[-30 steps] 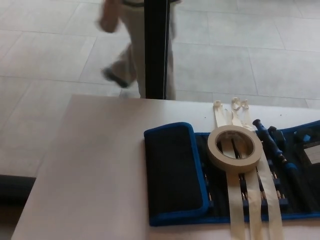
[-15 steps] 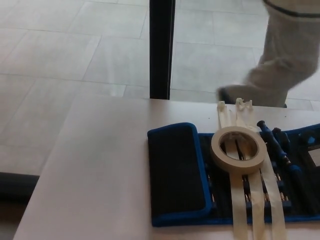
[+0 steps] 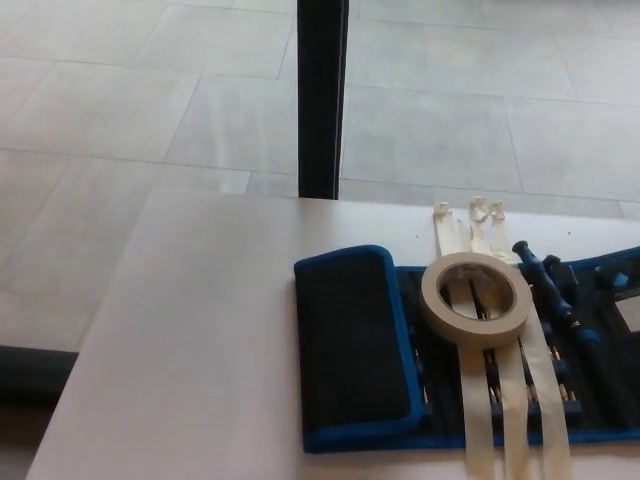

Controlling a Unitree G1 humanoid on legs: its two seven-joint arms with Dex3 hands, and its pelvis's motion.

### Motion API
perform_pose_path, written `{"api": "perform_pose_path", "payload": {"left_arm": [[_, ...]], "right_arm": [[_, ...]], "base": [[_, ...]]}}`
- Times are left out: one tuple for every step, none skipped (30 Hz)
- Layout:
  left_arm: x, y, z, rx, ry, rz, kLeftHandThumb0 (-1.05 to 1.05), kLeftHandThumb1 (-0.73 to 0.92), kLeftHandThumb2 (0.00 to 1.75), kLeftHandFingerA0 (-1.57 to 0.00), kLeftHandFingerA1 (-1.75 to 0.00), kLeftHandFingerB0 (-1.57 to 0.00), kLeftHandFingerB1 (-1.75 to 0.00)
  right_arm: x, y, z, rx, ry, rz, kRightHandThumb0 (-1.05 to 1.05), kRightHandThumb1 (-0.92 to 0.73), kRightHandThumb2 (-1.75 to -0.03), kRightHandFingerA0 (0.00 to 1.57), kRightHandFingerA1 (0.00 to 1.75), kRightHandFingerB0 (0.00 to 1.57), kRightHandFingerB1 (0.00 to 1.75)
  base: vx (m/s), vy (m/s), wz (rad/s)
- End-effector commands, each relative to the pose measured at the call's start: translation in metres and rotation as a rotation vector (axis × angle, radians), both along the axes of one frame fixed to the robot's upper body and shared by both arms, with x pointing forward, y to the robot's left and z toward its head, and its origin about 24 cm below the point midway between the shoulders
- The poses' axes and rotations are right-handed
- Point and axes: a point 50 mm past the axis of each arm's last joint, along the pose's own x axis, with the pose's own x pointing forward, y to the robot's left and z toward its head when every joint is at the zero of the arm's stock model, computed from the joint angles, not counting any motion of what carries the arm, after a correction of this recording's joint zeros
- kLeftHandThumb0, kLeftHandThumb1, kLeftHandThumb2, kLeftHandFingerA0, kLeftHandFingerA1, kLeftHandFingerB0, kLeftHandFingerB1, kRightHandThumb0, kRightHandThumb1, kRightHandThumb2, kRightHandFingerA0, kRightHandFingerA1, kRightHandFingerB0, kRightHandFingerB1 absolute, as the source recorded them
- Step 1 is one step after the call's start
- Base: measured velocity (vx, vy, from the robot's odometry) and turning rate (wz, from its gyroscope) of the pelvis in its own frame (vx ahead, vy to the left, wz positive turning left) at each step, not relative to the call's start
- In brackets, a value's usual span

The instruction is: The robot uses its right hand to open a black folded toolkit cover kept in the middle of the desk

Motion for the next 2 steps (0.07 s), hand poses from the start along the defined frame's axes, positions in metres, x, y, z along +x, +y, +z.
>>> {"api": "perform_pose_path", "payload": {"left_arm": [[-0.0034, 0.0051, 0.0036, 0.005, -0.003, -0.001, -0.73, 0.71, 0.61, -0.54, -0.64, -0.44, -0.47], [-0.0034, 0.0051, 0.0036, 0.005, -0.003, -0.001, -0.73, 0.71, 0.61, -0.54, -0.64, -0.44, -0.47]], "right_arm": [[0.0025, -0.0015, 0.0036, -0.049, -0.005, 0.041, -0.6, -0.74, -0.66, 1.0, 1.5, 0.79, 1.0], [0.0025, -0.0015, 0.0036, -0.049, -0.005, 0.041, -0.6, -0.74, -0.66, 1.0, 1.5, 0.79, 1.0]], "base": [[0.0, 0.0, 0.0], [0.0, 0.0, 0.0]]}}
